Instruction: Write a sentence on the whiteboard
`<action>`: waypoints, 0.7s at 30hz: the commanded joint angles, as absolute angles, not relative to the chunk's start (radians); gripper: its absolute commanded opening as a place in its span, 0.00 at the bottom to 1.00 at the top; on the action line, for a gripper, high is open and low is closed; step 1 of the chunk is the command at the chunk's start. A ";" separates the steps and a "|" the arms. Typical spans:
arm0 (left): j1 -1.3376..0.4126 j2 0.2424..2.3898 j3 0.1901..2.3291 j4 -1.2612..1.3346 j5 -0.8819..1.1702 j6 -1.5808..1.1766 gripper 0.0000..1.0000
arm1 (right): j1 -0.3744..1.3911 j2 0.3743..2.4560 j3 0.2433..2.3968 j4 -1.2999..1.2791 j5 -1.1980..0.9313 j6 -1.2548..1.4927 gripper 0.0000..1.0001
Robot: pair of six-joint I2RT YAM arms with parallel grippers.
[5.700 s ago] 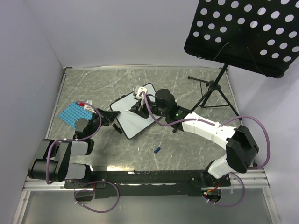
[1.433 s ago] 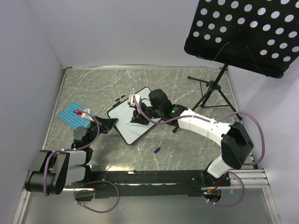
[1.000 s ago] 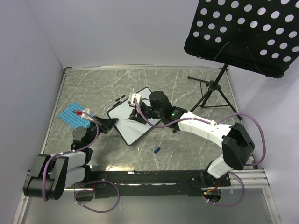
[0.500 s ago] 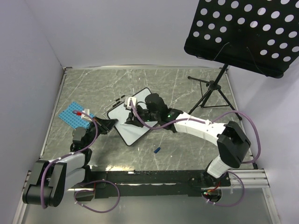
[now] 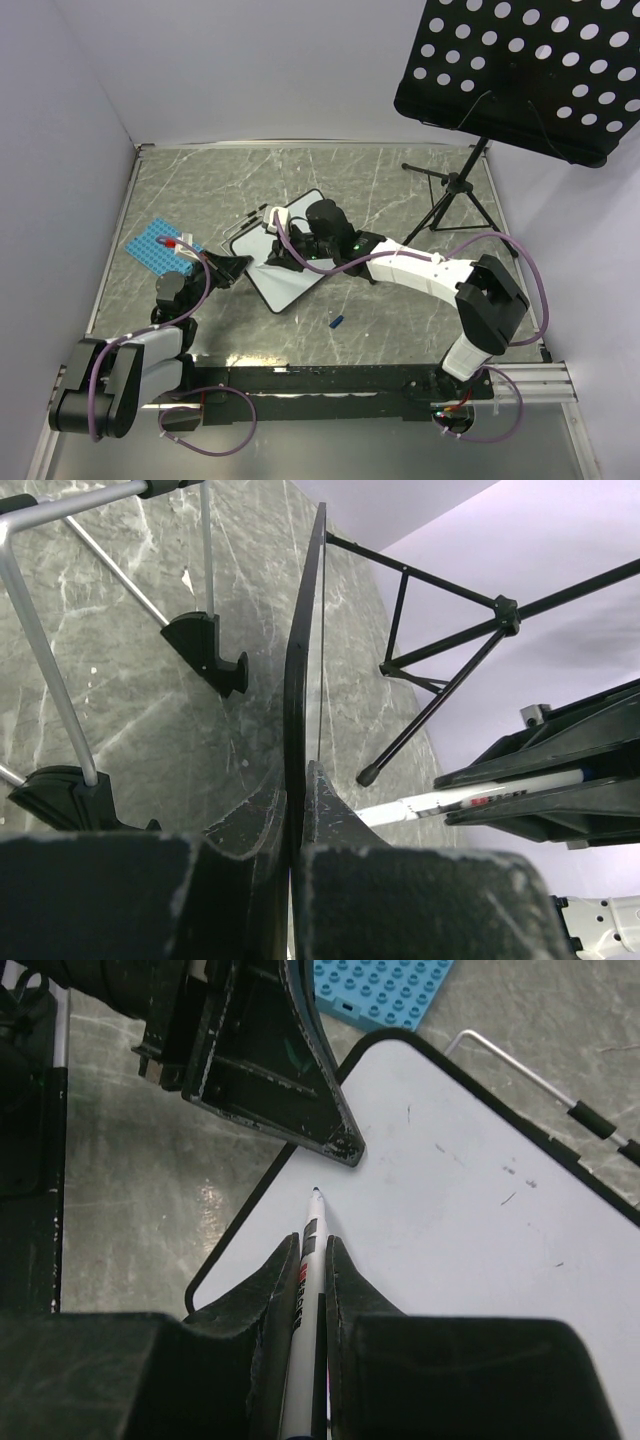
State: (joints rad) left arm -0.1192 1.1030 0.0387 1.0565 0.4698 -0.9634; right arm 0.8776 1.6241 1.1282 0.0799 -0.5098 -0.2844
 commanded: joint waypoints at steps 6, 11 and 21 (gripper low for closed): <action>-0.123 1.106 -0.017 1.154 0.489 -0.962 0.01 | 0.884 1.638 1.166 0.129 -0.529 -0.290 0.00; -0.124 1.108 -0.020 1.164 0.491 -0.966 0.01 | 0.884 1.647 1.169 0.133 -0.525 -0.290 0.00; -0.127 1.135 -0.025 1.206 0.491 -0.999 0.01 | 0.882 1.666 1.163 0.127 -0.528 -0.298 0.00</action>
